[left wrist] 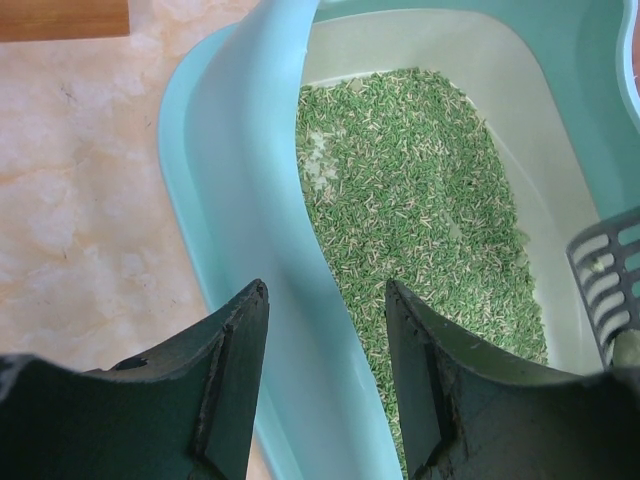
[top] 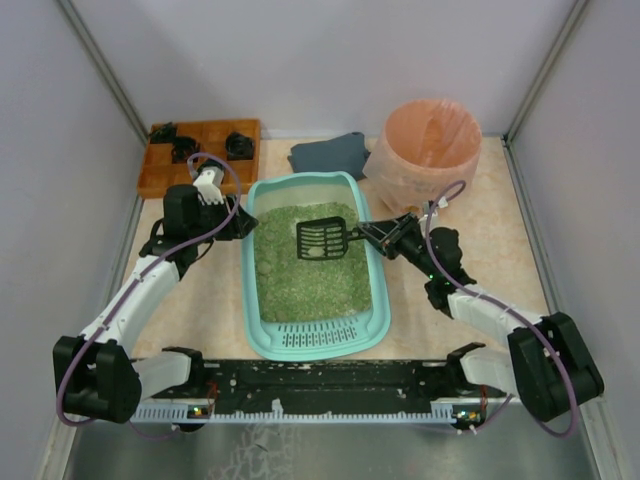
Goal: Clean the litter box
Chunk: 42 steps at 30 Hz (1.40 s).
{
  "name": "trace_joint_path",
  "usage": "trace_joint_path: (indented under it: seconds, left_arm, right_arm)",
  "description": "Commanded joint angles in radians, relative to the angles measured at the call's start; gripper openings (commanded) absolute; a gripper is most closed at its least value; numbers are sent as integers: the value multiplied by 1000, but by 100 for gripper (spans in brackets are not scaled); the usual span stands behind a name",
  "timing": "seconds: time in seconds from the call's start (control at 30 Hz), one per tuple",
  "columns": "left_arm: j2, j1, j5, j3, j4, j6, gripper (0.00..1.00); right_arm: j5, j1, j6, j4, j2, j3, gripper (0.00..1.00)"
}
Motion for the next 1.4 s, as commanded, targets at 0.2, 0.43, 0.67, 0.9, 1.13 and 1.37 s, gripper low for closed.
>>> trace_joint_path:
  seconds: [0.2,0.43,0.67,0.9,1.13,1.37]
  left_arm:
    - [-8,7,12,4,4,3,57]
    - [2,7,15,9,3,1,57]
    - [4,7,23,5,19,-3,56]
    - [-8,7,9,-3,18,3,57]
    - [-16,7,12,11,-8,5,57]
    - [-41,7,-9,-13,-28,12,57]
  right_arm:
    - [-16,-21,5,-16,-41,72,0]
    - [-32,4,-9,-33,-7,81,0]
    - [-69,26,-108,-139,-15,175,0]
    - [-32,61,-224,-270,-50,252,0]
    - [-31,-14,-15,-204,-52,143,0]
    - [-41,1,-2,-259,-12,166,0]
